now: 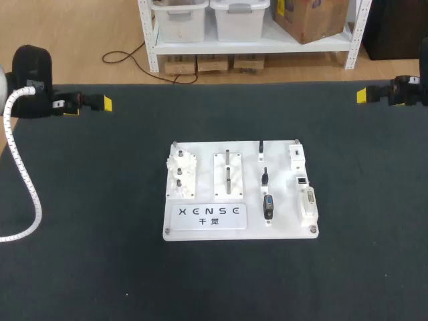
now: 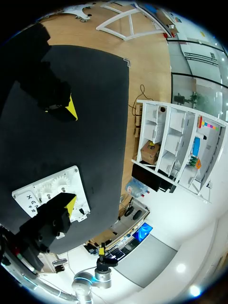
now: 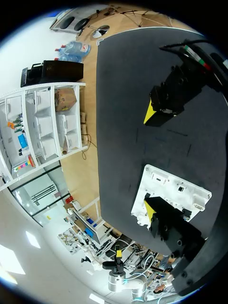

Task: Insert the Ethernet cable into its matching sockets.

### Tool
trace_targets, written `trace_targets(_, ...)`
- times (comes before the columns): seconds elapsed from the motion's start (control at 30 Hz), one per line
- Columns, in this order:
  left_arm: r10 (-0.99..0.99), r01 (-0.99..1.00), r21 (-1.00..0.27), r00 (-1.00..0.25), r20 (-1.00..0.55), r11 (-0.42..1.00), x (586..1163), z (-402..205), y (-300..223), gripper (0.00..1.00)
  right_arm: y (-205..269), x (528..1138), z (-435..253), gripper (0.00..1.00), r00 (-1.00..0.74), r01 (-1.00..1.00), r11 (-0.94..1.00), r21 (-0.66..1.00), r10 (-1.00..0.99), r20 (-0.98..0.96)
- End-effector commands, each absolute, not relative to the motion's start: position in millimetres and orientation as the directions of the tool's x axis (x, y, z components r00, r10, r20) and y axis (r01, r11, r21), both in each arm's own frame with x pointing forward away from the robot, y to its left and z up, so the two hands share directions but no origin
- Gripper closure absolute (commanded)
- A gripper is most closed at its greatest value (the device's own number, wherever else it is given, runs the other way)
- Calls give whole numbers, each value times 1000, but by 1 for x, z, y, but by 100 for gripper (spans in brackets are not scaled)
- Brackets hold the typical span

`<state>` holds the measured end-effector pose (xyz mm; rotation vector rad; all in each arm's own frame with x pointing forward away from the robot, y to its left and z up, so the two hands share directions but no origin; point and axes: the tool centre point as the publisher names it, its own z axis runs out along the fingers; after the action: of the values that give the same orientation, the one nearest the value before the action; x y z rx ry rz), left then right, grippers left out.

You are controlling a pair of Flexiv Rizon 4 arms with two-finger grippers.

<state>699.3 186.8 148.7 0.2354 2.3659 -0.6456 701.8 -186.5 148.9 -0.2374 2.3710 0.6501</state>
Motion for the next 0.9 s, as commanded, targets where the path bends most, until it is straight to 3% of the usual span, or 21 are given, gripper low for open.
trace_targets(0.03,0,321,-383,-767,-642,866,700,150,185,0,-186,701,149,0,-766,-327,861,389,-1,-642)
trace_targets(0.47,59,376,-355,-753,-656,856,703,151,178,0,-186,701,149,0,-766,-327,861,389,-1,-642)
trace_targets(0.73,298,685,-229,-560,-773,692,706,153,134,0,-186,701,149,0,-766,-327,861,389,-1,-642)
trace_targets(0.9,422,850,-127,-377,-825,511,700,147,95,0,-186,701,149,0,-766,-327,861,389,-1,-642)
